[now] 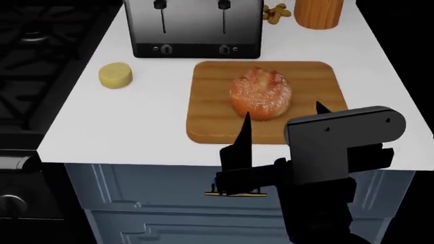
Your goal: Pick up the wedge of cheese and place it on the slice of bread to prepare a simple cheese on bread dish.
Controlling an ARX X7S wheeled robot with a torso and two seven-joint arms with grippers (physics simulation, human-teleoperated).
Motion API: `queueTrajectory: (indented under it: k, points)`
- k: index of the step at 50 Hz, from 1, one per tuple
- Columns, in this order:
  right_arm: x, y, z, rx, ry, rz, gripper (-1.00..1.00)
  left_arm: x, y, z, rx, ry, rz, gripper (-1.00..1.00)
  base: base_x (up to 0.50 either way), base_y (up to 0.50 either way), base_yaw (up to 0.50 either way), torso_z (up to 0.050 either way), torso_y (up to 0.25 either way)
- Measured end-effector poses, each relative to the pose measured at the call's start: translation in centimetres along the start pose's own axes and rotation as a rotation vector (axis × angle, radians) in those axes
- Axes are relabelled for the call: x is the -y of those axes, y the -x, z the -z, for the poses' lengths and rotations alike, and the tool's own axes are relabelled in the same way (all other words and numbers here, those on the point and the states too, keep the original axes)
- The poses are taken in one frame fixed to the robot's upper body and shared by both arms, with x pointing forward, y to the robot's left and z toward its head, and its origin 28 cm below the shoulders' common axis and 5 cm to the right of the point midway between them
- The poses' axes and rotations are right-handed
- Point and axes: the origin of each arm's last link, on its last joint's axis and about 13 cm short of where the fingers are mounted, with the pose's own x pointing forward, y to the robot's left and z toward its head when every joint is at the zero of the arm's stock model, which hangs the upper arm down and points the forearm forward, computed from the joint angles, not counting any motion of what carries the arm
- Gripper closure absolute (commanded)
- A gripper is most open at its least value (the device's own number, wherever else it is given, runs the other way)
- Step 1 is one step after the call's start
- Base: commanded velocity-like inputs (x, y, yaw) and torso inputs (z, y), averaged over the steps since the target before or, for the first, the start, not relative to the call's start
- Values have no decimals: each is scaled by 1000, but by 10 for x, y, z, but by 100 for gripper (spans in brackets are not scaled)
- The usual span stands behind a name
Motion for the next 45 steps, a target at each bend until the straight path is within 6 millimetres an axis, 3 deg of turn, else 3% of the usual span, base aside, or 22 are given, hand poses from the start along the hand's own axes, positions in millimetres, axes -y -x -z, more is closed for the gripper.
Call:
queueTrajectory:
  k: [45]
  points:
    - [-4,4,-3,13,7,-25,-100,0,1,1,0,-2,16,-100,104,262,0,0,0]
